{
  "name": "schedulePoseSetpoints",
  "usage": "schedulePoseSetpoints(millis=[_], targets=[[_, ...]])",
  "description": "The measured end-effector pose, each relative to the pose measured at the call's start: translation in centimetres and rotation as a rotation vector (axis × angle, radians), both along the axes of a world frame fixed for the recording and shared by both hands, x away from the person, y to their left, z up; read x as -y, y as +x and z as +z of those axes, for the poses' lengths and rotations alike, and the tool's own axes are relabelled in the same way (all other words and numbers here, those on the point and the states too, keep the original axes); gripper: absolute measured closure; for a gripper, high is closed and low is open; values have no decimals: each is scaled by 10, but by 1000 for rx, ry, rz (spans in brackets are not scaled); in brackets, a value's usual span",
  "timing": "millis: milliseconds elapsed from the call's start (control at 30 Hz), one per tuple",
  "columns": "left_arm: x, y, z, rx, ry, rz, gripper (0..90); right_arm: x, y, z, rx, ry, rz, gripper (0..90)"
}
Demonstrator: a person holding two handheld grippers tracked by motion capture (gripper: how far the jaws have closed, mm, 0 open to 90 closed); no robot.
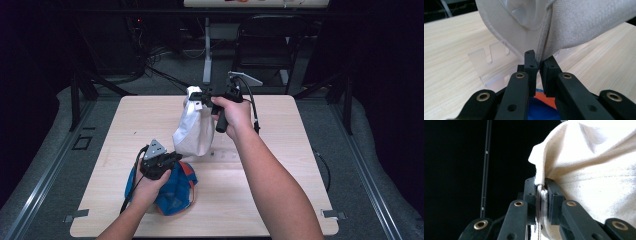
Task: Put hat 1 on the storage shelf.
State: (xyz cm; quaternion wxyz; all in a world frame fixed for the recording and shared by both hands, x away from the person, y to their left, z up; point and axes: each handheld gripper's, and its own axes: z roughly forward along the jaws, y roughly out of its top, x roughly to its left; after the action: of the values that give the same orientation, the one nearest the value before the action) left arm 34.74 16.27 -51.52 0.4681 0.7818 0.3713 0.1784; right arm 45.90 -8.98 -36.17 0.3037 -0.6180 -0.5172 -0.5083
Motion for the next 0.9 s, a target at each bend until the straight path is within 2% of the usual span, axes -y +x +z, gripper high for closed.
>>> schedulePoseSetpoints(millis=[33,100,200,267,300,367,533,767,833,900], targets=[[0,0,-2,-3,-1,8,842,0,0,-2,2,-14,6,810],[0,0,-4,-19,11,-1,842,-2,-1,-6,-7,-11,12,810],[0,2,-10,-46,47,-5,843,-3,-2,-14,-8,-37,19,810],[1,3,-15,-57,53,-9,843,-2,-3,-19,-16,-49,22,809],[1,3,-16,-53,42,-2,845,-1,-3,-22,-19,-54,23,808],[1,3,-16,-58,43,6,844,0,-4,-26,-28,-40,6,803],[1,2,-15,-58,52,22,830,9,-7,-28,-2,-22,7,711],[-2,-10,-7,-23,62,6,760,26,-21,-18,92,2,7,597],[-4,-14,-4,-14,67,9,745,33,-27,-16,148,-2,14,568],[-7,-17,-2,-12,74,1,741,38,-34,-16,210,-28,15,551]])
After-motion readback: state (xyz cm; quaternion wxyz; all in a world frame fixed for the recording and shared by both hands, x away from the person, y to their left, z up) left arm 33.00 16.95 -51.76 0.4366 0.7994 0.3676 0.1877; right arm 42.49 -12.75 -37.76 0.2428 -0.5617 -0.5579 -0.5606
